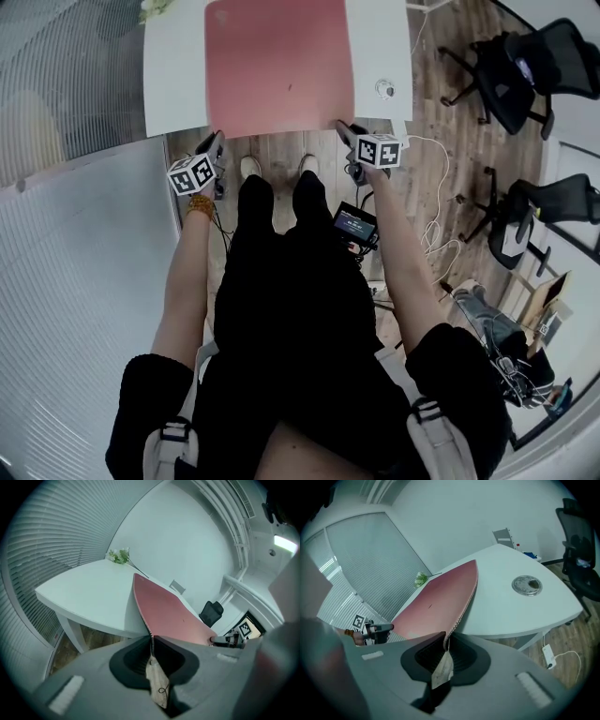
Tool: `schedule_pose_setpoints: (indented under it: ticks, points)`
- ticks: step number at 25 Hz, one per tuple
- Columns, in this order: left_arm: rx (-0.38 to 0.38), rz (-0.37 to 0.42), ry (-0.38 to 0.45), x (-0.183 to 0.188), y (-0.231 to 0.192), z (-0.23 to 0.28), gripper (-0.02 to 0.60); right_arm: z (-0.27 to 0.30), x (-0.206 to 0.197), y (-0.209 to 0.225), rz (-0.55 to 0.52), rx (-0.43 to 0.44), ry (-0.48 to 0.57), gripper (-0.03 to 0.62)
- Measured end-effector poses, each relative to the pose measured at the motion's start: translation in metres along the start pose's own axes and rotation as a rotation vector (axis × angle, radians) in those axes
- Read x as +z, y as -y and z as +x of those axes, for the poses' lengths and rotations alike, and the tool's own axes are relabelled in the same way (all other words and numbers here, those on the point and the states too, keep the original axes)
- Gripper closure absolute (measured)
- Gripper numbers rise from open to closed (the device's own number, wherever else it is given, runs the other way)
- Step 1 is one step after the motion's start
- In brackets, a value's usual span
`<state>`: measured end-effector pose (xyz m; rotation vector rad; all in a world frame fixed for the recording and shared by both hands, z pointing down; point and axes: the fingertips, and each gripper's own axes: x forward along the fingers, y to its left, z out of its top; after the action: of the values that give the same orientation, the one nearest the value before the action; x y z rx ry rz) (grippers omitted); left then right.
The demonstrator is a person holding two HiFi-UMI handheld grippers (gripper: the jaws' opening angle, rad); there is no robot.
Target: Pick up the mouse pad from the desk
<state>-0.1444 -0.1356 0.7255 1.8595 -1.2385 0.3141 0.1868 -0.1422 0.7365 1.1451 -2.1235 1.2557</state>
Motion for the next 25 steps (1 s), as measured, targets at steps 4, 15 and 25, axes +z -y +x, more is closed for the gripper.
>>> schedule_pose_setpoints:
  ticks: [4,15,25]
  points:
    - [-0.006,0.037,-0.022,-0.001,0.004,-0.005,0.556,-0.002,-0.006,0.0,0.011,-0.01,-0.011,0.545]
    - [0.001,0.063,-0.052,0.002,0.003,-0.005,0.556,0.0,0.0,-0.005,-0.111,-0.035,-0.099,0.542]
    - [0.02,0.121,-0.087,0.011,0.017,-0.009,0.556,-0.004,0.006,-0.012,-0.289,-0.015,-0.236,0.54]
